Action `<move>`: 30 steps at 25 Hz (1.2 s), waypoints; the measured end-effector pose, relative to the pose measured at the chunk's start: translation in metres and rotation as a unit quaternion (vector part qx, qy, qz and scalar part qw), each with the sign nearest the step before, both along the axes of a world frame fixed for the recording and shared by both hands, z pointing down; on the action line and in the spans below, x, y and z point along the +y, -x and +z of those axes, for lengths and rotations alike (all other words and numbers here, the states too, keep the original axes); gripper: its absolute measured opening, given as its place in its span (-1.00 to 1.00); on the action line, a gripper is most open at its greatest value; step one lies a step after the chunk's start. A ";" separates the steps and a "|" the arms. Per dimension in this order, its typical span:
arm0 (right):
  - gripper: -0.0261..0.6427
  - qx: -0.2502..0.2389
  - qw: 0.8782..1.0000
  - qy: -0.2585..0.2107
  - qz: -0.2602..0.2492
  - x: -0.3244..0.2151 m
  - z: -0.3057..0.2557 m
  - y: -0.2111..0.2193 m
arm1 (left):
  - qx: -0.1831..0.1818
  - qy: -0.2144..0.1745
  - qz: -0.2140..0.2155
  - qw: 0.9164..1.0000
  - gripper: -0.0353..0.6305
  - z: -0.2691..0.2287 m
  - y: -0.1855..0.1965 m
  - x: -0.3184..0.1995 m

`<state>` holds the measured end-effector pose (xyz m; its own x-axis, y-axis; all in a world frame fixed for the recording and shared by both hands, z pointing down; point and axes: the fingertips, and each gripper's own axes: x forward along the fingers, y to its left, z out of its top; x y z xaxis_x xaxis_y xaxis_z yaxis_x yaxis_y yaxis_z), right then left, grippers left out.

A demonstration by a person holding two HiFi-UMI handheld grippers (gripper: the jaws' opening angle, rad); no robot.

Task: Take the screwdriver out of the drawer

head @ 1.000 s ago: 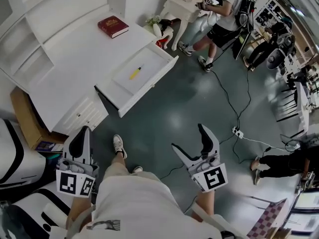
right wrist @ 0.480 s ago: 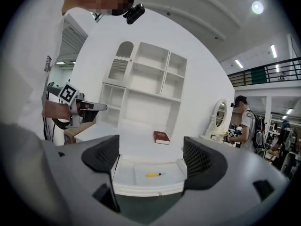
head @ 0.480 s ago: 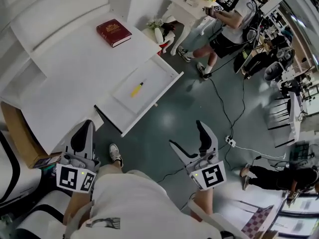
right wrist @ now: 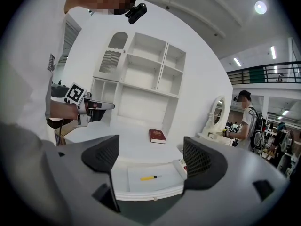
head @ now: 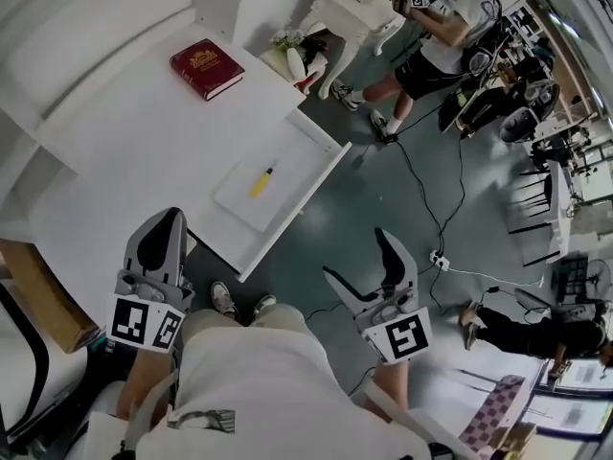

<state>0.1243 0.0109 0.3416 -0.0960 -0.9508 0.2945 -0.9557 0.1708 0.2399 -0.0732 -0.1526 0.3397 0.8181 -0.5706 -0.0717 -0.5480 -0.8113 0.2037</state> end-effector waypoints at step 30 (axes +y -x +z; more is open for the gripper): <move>0.33 -0.007 0.967 0.108 -0.231 -0.134 0.153 -0.069 | -0.061 0.021 -0.194 0.979 -0.85 0.011 -0.022 -0.007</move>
